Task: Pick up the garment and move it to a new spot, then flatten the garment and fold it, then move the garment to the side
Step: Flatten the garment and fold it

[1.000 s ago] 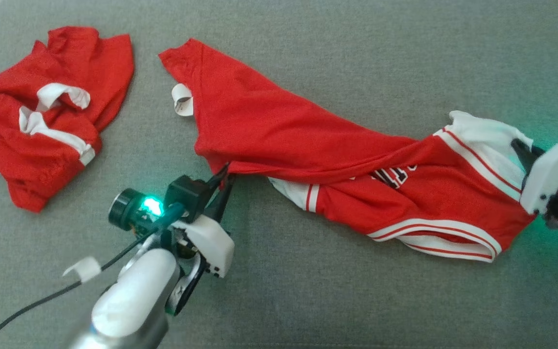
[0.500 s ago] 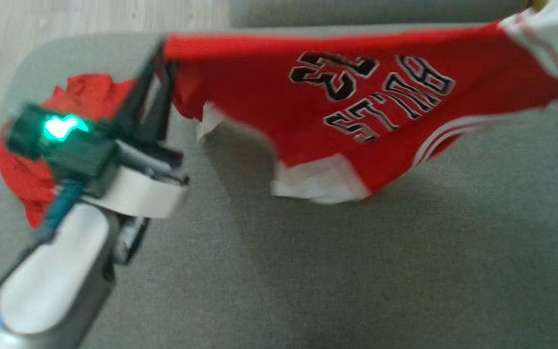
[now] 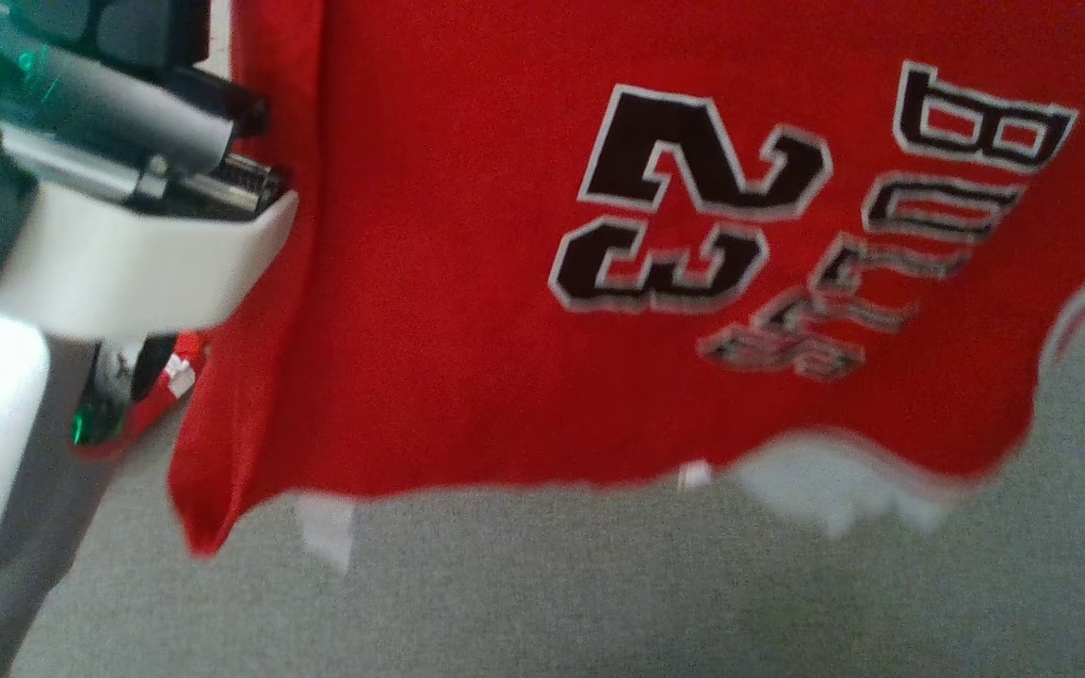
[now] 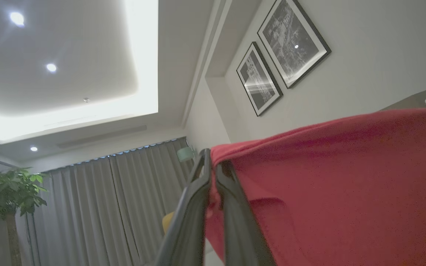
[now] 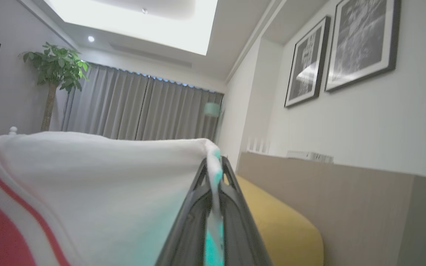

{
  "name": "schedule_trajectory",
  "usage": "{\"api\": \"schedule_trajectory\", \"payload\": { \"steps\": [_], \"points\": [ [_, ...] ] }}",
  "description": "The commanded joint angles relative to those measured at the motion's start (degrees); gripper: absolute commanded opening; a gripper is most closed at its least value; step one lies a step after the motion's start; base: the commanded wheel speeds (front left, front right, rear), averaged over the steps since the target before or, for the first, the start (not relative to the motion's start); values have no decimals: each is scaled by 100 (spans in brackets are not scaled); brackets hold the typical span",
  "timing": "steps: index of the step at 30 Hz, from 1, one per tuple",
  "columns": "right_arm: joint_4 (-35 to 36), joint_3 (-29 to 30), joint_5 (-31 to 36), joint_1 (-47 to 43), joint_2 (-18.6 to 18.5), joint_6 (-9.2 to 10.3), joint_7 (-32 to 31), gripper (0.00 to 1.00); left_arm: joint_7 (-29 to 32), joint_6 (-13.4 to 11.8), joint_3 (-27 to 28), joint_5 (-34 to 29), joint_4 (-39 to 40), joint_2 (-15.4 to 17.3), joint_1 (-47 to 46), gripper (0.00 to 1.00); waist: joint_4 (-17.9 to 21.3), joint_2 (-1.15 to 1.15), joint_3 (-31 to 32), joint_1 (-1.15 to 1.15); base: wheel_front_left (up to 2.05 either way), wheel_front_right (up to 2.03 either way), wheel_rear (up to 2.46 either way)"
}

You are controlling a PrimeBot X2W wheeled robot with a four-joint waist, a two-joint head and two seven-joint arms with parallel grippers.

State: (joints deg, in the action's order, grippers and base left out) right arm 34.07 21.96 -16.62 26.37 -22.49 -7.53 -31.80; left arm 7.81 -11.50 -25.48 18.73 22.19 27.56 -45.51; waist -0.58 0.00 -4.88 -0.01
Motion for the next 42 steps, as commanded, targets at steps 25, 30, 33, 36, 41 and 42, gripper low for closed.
{"api": "schedule_trajectory", "payload": {
  "steps": [25,30,33,36,41,42],
  "points": [
    [-6351,-2660,-1181,3128,707,4,2043,0,-2113,1031,781,1671,-7363,-1851,-2005,0,424,0,-612,1,0,0,0],
    [-7424,-3762,-1643,2287,1084,4,2302,0,-2204,1280,907,2007,-8847,-2206,-1234,0,531,0,-753,1,0,0,0],
    [-7740,-4177,-2002,1811,1127,4,2450,0,-2235,1402,906,2095,-9193,-2329,-882,0,513,0,-808,1,0,0,0],
    [-7812,-4420,-2366,1337,1075,4,2699,0,-2263,1461,785,2009,-9292,-2385,-566,0,493,0,-834,1,0,0,0],
    [-7258,-4712,-2769,461,761,4,3185,0,-2277,1285,764,1615,-8522,-2294,23,0,440,0,-796,1,0,0,0],
    [-7074,-4738,-2788,270,658,4,3271,0,-2278,1244,816,1542,-8257,-2247,224,0,438,0,-777,1,0,0,0]
  ]
}}
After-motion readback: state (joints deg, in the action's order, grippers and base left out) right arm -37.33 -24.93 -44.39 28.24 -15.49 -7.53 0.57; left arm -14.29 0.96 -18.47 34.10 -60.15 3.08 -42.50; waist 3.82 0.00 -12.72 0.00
